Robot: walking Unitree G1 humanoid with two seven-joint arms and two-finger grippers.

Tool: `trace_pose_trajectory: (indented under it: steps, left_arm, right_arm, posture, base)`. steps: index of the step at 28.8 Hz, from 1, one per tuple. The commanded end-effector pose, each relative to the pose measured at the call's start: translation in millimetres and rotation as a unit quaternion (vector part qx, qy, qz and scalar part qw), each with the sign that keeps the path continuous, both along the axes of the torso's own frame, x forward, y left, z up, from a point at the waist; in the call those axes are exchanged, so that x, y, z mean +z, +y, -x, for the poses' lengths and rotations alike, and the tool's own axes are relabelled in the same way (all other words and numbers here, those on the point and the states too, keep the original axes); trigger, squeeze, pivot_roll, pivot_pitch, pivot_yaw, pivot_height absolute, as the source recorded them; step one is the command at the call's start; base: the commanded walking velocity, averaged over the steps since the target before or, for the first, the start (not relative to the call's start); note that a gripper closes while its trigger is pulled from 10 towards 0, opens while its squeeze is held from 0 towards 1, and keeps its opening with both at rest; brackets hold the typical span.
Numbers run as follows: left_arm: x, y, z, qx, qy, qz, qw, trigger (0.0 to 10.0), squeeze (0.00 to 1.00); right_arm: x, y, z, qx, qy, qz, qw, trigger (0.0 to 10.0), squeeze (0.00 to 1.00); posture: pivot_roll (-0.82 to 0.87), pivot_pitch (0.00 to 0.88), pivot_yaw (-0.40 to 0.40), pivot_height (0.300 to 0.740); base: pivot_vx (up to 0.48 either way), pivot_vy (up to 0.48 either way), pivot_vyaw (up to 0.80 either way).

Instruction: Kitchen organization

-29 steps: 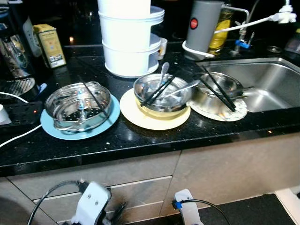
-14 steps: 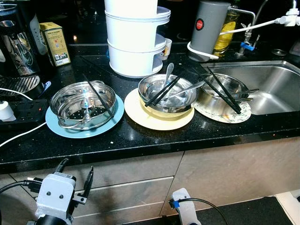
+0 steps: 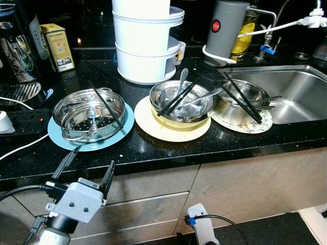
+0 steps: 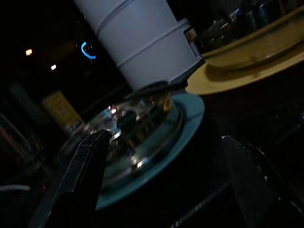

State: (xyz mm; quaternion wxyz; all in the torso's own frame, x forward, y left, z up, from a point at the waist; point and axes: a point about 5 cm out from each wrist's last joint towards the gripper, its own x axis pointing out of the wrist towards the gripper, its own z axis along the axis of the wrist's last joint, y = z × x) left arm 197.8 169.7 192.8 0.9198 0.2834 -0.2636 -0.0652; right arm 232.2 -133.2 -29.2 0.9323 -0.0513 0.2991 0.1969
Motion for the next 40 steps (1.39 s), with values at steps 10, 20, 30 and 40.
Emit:
trace_pose_trajectory:
  steps: [10,20,30,40]
  left_arm:
    - [9,-14.5,-14.1,-0.008,-0.035,-0.008,0.999,10.0,0.00]
    - [15,-19.7,-32.6,-0.011,-0.061,-0.017,0.998,10.0,0.00]
    - [17,-23.1,-50.0,-0.018,-0.071,-0.023,0.997,10.0,0.00]
    - [10,-23.3,-65.2,-0.022,-0.058,-0.032,0.998,0.8,0.00]
  right_arm:
    - [-2,-2.7,1.8,-0.009,0.000,0.001,1.000,10.0,0.00]
    - [0,-2.0,-0.6,-0.009,-0.006,0.000,1.000,10.0,0.00]
    - [1,-0.3,-2.3,-0.011,-0.011,-0.003,1.000,10.0,0.00]
    - [1,-1.5,-0.6,-0.017,-0.011,-0.004,1.000,10.0,0.00]
  posture:
    - [-0.03,0.138,-0.057,0.740]
    - [-0.04,0.126,-0.058,0.740]
    - [-0.05,0.123,-0.053,0.740]
    - [-0.05,0.130,-0.044,0.740]
  base:
    - [0.000,0.000,0.00]
    - [0.000,0.000,0.00]
    - [0.000,0.000,0.00]
    - [0.000,0.000,0.00]
